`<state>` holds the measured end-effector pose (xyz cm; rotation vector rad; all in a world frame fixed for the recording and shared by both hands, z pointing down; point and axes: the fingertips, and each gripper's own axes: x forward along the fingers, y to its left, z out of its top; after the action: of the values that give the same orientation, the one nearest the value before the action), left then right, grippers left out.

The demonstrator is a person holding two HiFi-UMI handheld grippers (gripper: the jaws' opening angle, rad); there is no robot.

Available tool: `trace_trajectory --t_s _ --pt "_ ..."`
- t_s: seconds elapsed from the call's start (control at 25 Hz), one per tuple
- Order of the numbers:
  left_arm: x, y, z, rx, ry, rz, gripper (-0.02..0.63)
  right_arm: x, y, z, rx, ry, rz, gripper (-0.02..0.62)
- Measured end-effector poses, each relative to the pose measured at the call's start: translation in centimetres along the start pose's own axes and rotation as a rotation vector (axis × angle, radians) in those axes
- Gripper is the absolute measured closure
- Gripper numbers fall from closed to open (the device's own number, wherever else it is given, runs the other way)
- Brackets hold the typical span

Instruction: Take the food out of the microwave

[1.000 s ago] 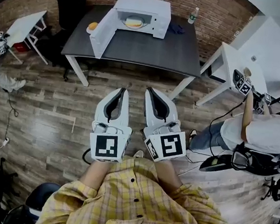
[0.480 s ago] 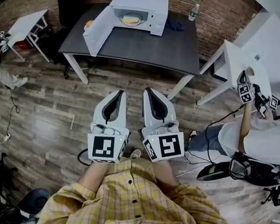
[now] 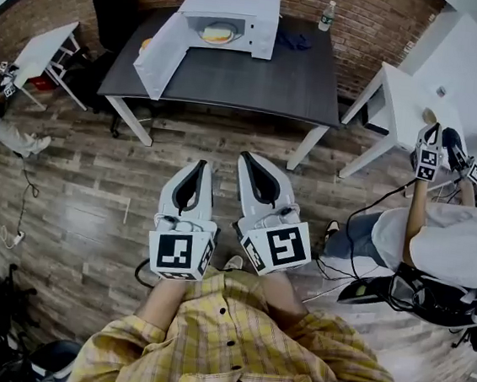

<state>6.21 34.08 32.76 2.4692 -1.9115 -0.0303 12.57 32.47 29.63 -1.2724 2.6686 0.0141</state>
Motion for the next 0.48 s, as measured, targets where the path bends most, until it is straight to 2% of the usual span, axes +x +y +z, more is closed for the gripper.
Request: trace_trajectory --t_s 0.48 --pt "4.9 2.0 -0.9 -0.023 -0.006 0.013 0.606 4.6 -3.0 -1.1 -0.030 0.022 -0.002 0.592"
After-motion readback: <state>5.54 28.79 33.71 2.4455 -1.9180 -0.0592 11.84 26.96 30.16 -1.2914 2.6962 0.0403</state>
